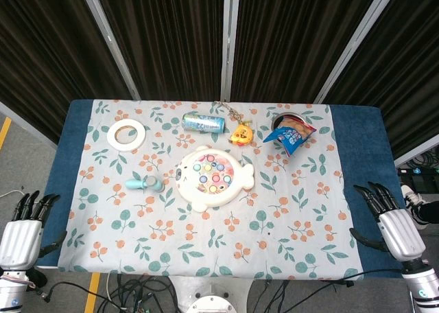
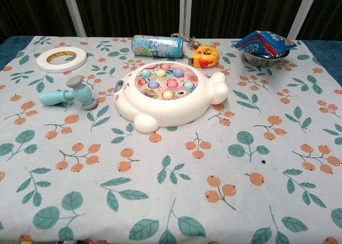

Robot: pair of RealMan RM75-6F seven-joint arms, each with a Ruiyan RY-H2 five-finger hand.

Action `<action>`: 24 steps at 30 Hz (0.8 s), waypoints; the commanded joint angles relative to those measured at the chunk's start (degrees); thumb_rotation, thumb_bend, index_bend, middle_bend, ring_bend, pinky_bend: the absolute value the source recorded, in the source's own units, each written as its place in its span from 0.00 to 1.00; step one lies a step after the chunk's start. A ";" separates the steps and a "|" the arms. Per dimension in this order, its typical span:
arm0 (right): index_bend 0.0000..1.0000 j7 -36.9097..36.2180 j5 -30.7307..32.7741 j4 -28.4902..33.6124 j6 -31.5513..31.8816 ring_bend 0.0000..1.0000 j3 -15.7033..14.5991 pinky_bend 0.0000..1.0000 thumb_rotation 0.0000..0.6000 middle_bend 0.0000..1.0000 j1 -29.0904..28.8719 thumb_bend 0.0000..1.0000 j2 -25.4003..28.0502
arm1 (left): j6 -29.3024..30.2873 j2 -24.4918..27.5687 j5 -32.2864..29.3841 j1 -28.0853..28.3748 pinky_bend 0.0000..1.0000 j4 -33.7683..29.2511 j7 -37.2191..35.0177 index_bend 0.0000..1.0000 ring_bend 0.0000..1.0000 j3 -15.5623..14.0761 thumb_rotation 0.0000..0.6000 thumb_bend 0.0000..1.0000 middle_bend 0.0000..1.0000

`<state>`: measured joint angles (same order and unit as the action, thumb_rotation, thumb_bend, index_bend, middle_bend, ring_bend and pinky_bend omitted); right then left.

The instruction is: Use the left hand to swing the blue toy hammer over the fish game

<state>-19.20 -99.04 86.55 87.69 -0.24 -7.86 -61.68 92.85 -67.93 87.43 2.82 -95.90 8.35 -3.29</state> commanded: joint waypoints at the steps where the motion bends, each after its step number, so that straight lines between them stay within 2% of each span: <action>1: 0.03 0.73 0.41 0.25 -0.05 0.00 -0.06 0.00 1.00 0.14 0.14 0.16 0.02 | -0.30 0.11 -0.12 -0.11 0.04 -0.32 0.29 0.16 0.00 0.34 1.00 0.24 0.14; 9: 0.03 1.93 1.57 1.01 2.06 0.00 -0.10 0.00 1.00 0.14 1.74 0.16 0.33 | -0.75 -0.16 -0.63 -0.21 0.04 -0.72 1.02 0.15 0.00 1.88 1.00 0.24 0.14; 15: 0.03 2.53 3.08 1.38 2.09 0.00 0.06 0.00 1.00 0.14 2.39 0.16 0.41 | -4.30 0.48 -1.06 2.69 0.05 -0.58 0.66 0.16 0.00 4.37 1.00 0.24 0.16; 18: 0.03 3.16 3.16 1.86 2.07 0.00 0.25 0.00 1.00 0.14 2.32 0.16 0.81 | -8.54 1.30 -1.02 6.56 0.10 0.25 -0.43 0.17 0.03 6.68 1.00 0.25 0.19; 24: 0.03 4.36 3.17 2.80 2.16 0.00 0.47 0.00 1.00 0.14 2.32 0.16 1.24 | -23.69 2.90 -2.43 17.89 0.16 2.29 -7.39 0.22 0.07 11.14 1.00 0.26 0.22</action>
<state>-14.87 -95.89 89.32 89.85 0.21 -5.55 -60.46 76.53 -65.93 85.94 14.70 -95.27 4.89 5.01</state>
